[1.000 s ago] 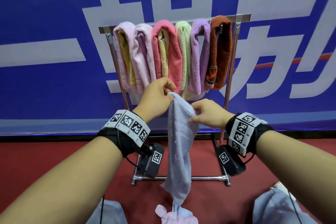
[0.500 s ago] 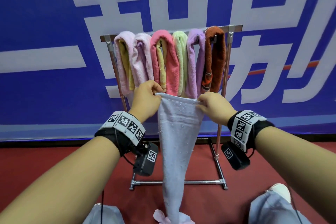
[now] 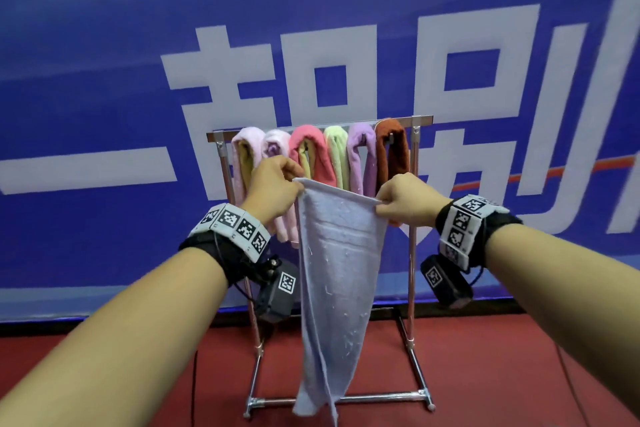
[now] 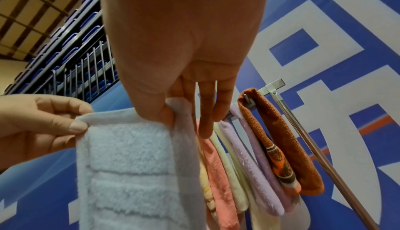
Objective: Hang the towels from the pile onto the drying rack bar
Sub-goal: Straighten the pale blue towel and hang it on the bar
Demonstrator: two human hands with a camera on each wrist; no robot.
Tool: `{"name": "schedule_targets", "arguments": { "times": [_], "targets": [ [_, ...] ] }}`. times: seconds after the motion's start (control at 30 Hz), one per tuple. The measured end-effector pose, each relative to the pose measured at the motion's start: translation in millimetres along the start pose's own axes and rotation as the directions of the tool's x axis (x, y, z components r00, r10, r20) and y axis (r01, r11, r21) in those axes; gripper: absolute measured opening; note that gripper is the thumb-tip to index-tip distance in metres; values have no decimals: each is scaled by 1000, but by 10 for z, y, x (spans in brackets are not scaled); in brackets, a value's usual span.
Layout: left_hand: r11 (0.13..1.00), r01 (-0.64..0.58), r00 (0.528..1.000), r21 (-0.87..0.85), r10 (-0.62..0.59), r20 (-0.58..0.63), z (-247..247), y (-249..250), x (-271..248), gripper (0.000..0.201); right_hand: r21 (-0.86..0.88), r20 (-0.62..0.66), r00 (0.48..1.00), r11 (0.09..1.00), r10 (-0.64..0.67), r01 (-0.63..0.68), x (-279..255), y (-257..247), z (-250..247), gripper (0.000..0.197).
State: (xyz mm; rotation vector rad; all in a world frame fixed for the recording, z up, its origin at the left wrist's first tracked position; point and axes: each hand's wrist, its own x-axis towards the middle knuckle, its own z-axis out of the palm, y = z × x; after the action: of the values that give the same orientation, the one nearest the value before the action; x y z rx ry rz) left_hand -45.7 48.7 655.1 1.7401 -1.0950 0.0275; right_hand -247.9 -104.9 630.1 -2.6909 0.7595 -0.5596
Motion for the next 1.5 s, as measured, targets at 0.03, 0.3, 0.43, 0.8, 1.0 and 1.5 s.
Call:
{"name": "schedule_targets", "arguments": {
  "times": [0.03, 0.3, 0.43, 0.8, 1.0, 1.5],
  "targets": [
    [1000, 1, 1000, 5, -1, 8, -16, -2, 72, 28, 35, -10, 1000, 999, 24, -23, 38, 18, -45, 20],
    [999, -24, 999, 23, 23, 30, -138, -5, 631, 30, 227, -192, 979, 974, 62, -17, 621, 90, -325, 27],
    [999, -20, 999, -27, 21, 48, -179, -21, 812, 32, 203, -198, 980, 979, 11, 30, 837, 85, -436, 21],
    [995, -96, 989, 10, 94, 118, -139, -232, 1121, 35, 158, -314, 945, 976, -93, 148, 1205, 127, -458, 14],
    [988, -117, 984, 100, 101, 149, -107, -331, 1200, 33, 38, -190, 974, 990, -126, 136, 1321, 172, -432, 13],
    [976, -112, 987, 186, 88, 134, -44, -365, 1319, 29, 251, -184, 979, 959, -85, 130, 1437, 131, -302, 14]
  ]
}}
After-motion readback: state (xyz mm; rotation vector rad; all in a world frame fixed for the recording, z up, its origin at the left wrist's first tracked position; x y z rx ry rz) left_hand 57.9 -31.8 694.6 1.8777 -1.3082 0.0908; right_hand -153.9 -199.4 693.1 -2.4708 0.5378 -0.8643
